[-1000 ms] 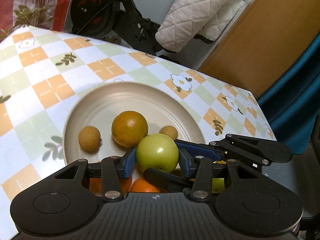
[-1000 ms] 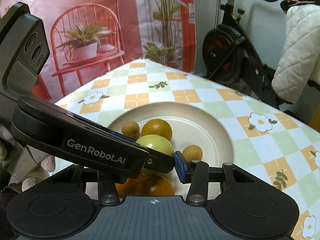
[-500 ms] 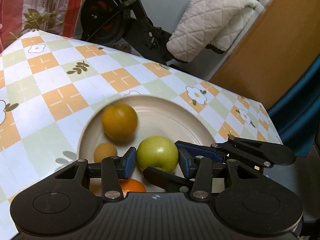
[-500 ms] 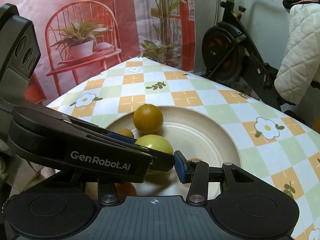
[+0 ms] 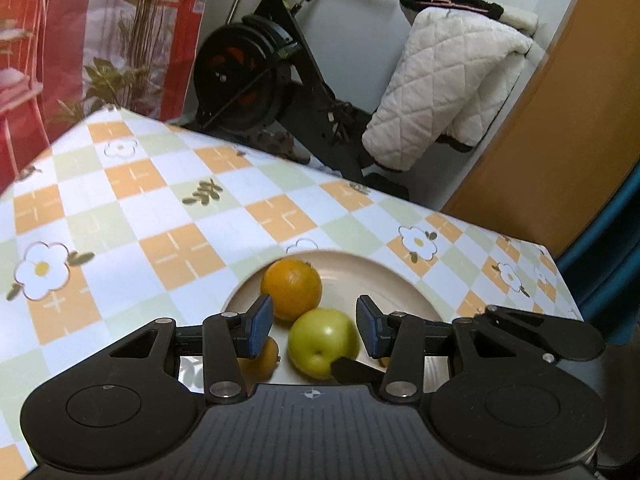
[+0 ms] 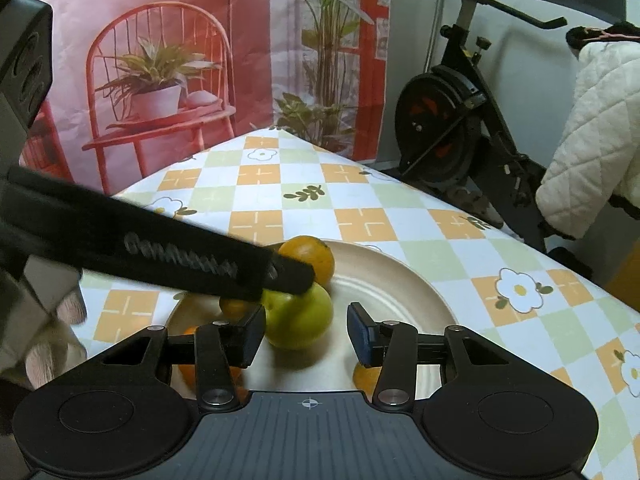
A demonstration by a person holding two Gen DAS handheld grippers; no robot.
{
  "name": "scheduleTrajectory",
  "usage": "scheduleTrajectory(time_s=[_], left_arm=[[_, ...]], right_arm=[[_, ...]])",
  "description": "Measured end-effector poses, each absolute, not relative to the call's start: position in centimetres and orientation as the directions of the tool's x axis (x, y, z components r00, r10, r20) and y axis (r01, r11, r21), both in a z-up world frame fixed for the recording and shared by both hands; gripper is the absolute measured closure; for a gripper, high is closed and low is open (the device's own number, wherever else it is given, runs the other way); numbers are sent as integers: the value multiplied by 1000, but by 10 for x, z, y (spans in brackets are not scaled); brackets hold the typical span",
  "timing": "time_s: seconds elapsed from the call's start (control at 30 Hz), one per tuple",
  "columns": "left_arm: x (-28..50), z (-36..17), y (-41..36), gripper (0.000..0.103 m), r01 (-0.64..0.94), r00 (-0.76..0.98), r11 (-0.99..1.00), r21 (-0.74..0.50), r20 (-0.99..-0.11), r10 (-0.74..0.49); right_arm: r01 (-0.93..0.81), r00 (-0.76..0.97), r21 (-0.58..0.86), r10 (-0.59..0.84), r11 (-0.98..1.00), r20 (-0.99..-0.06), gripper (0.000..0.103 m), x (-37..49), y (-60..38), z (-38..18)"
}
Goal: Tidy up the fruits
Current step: 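Move the left tool to the green apple beside the plate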
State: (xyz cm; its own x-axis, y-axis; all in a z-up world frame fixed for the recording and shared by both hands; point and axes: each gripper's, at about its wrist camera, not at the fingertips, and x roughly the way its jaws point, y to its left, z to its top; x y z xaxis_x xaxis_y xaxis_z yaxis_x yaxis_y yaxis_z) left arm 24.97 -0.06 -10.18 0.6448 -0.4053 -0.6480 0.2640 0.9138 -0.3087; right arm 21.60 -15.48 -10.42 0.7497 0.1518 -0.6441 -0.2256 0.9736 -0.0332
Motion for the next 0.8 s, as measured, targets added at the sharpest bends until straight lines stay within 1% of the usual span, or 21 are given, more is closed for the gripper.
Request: scheduleTrajectory(time_s=[0.27,0.6,0.8], left_arm=[[226,-77,-12,55,309,680,921,-236,-623,-387],[191,-57,-24,55,335,706,924,-184,-601,-375],[174,-54,-33,55,357,706,919,-166,-597,-382]], right_arm=[[-237,776,-45,161,970,-609,61,182,-165,-84],[-219,817,-66,146,974,-557,62,132,-188,-60],[-196,827,-74,124,978,-548,62,106,-212,-56]])
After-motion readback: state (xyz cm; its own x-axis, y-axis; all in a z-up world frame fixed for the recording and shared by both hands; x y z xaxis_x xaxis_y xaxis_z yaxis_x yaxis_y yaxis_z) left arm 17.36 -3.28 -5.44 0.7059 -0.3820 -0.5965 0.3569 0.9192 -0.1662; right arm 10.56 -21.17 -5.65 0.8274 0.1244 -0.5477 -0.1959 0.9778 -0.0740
